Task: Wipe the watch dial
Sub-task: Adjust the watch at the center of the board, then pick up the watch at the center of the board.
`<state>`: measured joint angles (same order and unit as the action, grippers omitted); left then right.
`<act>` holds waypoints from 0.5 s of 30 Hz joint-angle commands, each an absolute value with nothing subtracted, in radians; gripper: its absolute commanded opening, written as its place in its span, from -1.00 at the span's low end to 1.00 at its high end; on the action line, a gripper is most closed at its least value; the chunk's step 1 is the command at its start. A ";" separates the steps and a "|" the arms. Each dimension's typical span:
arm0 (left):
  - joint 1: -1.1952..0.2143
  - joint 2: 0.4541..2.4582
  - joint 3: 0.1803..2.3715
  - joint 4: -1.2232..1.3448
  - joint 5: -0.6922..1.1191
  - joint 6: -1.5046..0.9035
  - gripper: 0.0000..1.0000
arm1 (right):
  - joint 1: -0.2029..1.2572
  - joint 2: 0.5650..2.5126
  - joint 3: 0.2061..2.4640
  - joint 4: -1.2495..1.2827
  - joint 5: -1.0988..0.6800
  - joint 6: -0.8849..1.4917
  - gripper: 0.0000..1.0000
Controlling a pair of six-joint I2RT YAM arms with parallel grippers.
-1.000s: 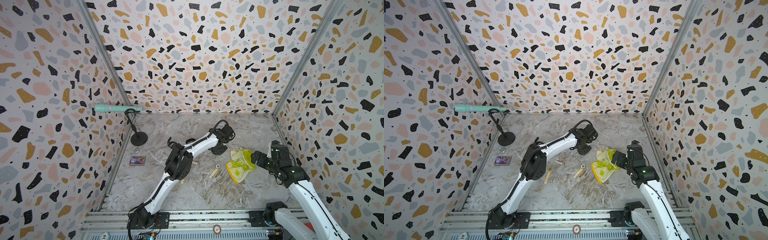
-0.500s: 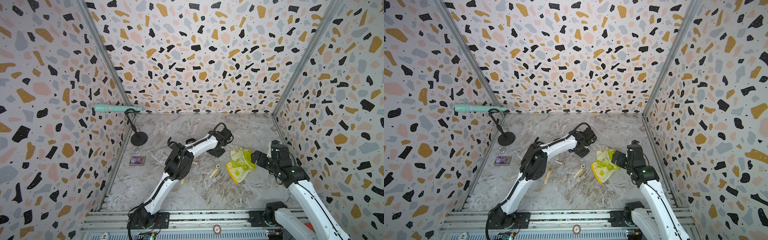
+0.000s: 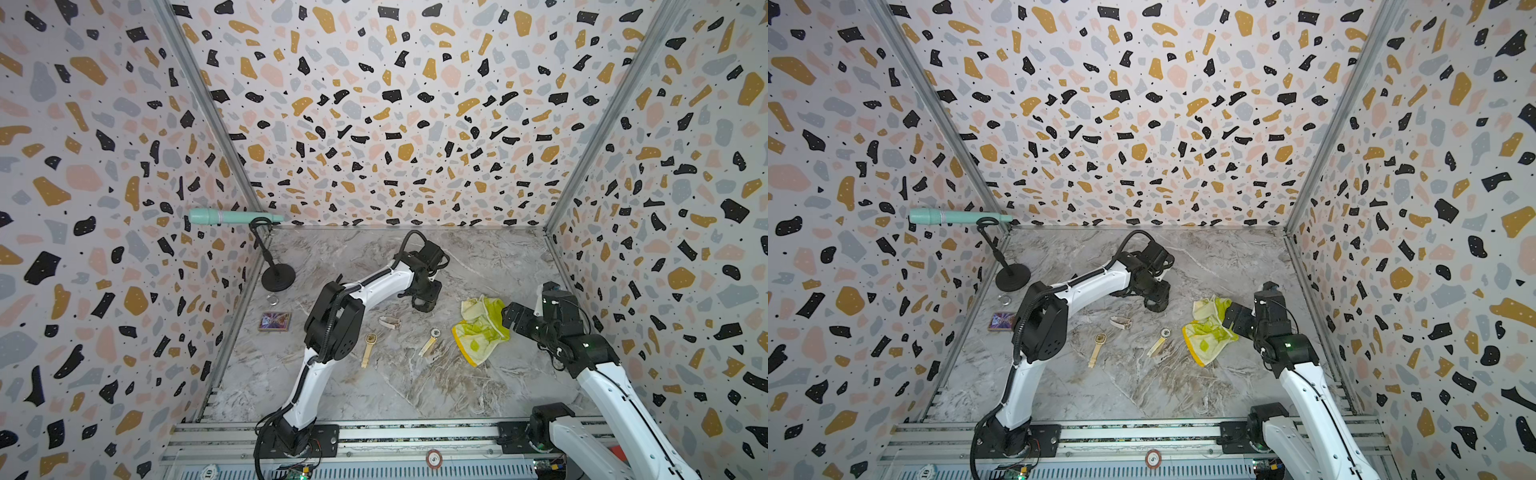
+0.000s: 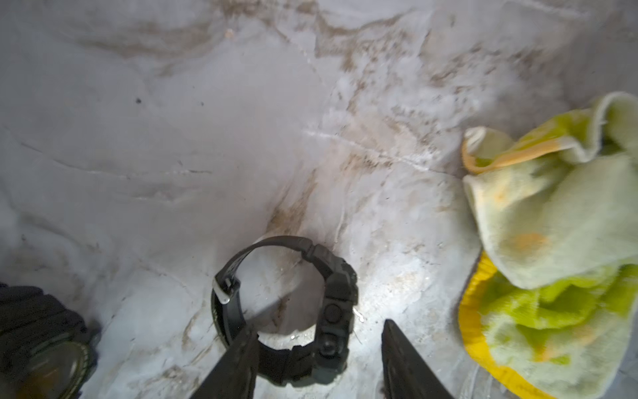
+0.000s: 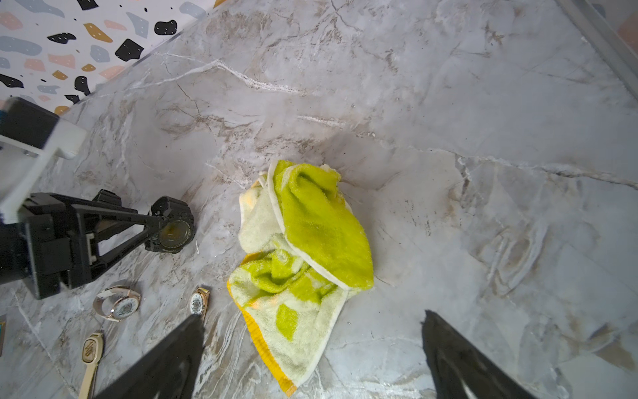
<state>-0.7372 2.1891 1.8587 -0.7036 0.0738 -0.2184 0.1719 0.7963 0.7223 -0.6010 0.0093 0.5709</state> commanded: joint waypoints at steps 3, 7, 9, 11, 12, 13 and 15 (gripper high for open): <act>-0.749 2.108 1.813 -0.715 0.025 -0.087 0.17 | 0.176 0.787 0.719 -0.594 -0.003 0.559 0.98; -0.740 2.065 1.724 -0.694 -0.039 -0.020 0.24 | 0.177 0.790 0.719 -0.596 -0.010 0.557 0.98; -0.736 2.058 1.695 -0.695 -0.026 -0.014 0.21 | 0.178 0.787 0.721 -0.601 -0.013 0.559 0.98; -0.737 2.042 1.656 -0.665 -0.019 -0.012 0.20 | 0.177 0.782 0.719 -0.603 -0.015 0.561 0.98; -0.737 2.032 1.634 -0.647 -0.014 -0.006 0.19 | 0.176 0.778 0.718 -0.603 -0.015 0.563 0.98; -0.737 2.022 1.617 -0.632 -0.014 0.001 0.19 | 0.177 0.777 0.718 -0.605 -0.016 0.563 0.98; -0.736 2.001 1.581 -0.599 -0.015 0.029 0.19 | 0.176 0.775 0.722 -0.610 -0.018 0.565 0.98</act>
